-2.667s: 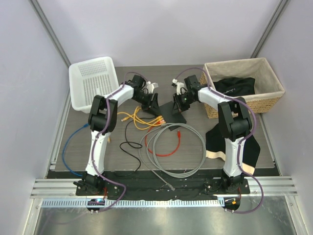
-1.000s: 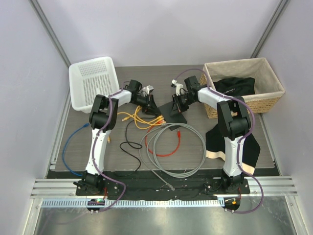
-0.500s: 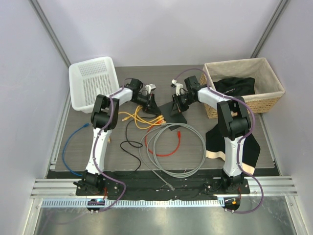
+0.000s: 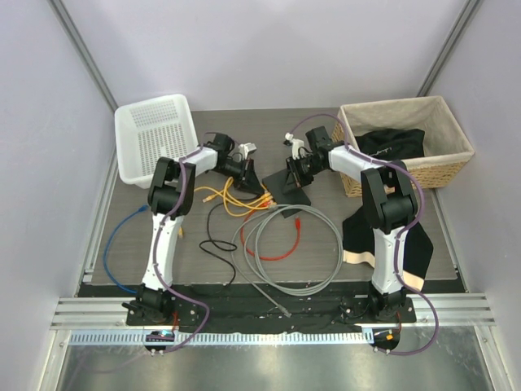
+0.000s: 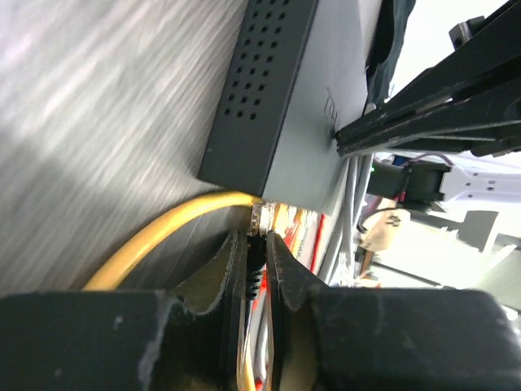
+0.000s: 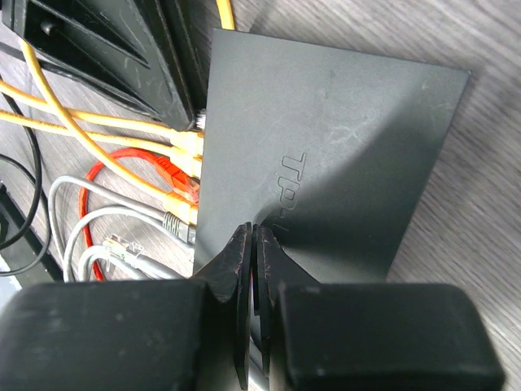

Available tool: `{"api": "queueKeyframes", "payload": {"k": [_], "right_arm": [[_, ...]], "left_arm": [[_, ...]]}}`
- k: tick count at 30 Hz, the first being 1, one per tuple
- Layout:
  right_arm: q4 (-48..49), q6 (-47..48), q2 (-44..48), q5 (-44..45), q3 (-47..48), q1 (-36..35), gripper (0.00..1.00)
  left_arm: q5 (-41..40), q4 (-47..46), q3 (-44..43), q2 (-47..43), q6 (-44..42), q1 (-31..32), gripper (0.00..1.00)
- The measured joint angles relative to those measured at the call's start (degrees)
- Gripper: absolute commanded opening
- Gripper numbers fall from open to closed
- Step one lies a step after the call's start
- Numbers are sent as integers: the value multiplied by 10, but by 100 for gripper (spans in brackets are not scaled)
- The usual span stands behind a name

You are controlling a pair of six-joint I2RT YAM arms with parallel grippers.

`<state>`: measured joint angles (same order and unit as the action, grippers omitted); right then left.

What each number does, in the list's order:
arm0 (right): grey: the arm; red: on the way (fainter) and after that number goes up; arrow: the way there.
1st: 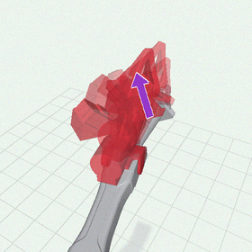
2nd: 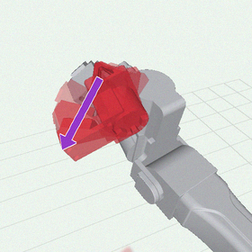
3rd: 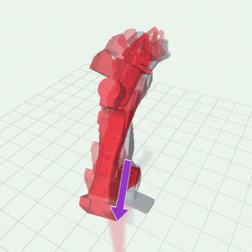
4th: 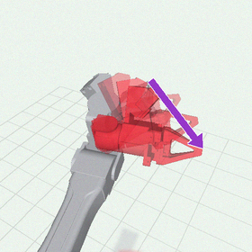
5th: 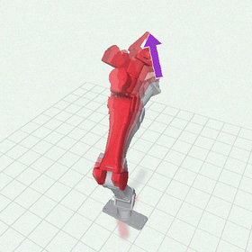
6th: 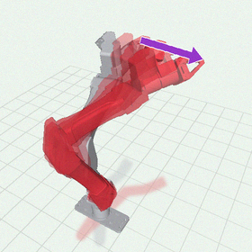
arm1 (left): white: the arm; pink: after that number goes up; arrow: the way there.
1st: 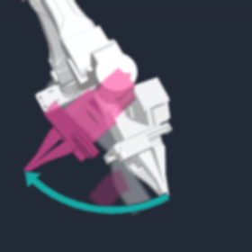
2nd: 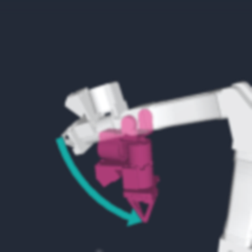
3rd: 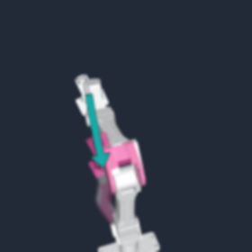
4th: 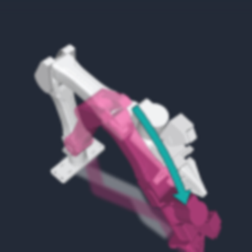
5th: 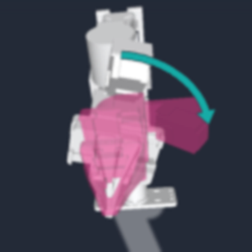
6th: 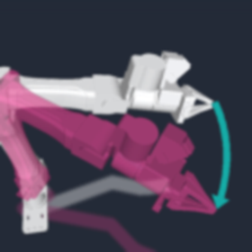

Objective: Pull the plug from the switch port

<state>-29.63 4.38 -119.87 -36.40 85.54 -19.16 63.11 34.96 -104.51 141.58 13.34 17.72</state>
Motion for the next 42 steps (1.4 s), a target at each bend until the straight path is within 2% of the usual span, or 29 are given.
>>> {"api": "queueKeyframes", "payload": {"k": [3, 12, 14, 15, 19, 20, 21, 24, 29, 33, 35, 38, 42], "right_arm": [[-1, 0, 0, -1, 0, -2, 8], [7, 0, 1, 1, -1, -3, 8], [11, 0, 3, 3, -4, -3, 8], [13, 0, 4, 4, -6, -3, 8], [14, 0, 6, 7, -7, -4, 8], [14, 1, 6, 7, -8, -5, 8], [14, 1, 6, 9, -8, -5, 8], [15, 2, 8, 12, -9, -6, 8], [17, 3, 10, 16, -11, -7, 8], [17, 3, 10, 17, -10, -8, 9], [17, 3, 10, 17, -10, -8, 8], [17, 3, 10, 17, -10, -8, 9], [17, 2, 10, 17, -10, -8, 9]], "left_arm": [[0, 12, 4, -3, -4, -4, 0], [-73, 203, -177, 52, -143, 4, 1], [-89, 215, -187, 51, -170, 5, 14], [-97, 215, -190, 49, -183, 5, 31], [-144, 223, -187, 24, -224, -1, 49], [-153, 221, -177, 8, -233, -2, 58], [-161, 217, -162, -16, -242, -3, 64], [-176, 185, -80, -122, -253, -6, 71], [-234, 130, 46, -349, -266, -7, 70], [-287, 80, 177, -483, -268, -21, 71], [-321, 60, 267, -518, -257, -41, 71], [-363, 40, 383, -519, -244, -73, 71], [-403, 33, 434, -487, -231, -83, 71]]}}
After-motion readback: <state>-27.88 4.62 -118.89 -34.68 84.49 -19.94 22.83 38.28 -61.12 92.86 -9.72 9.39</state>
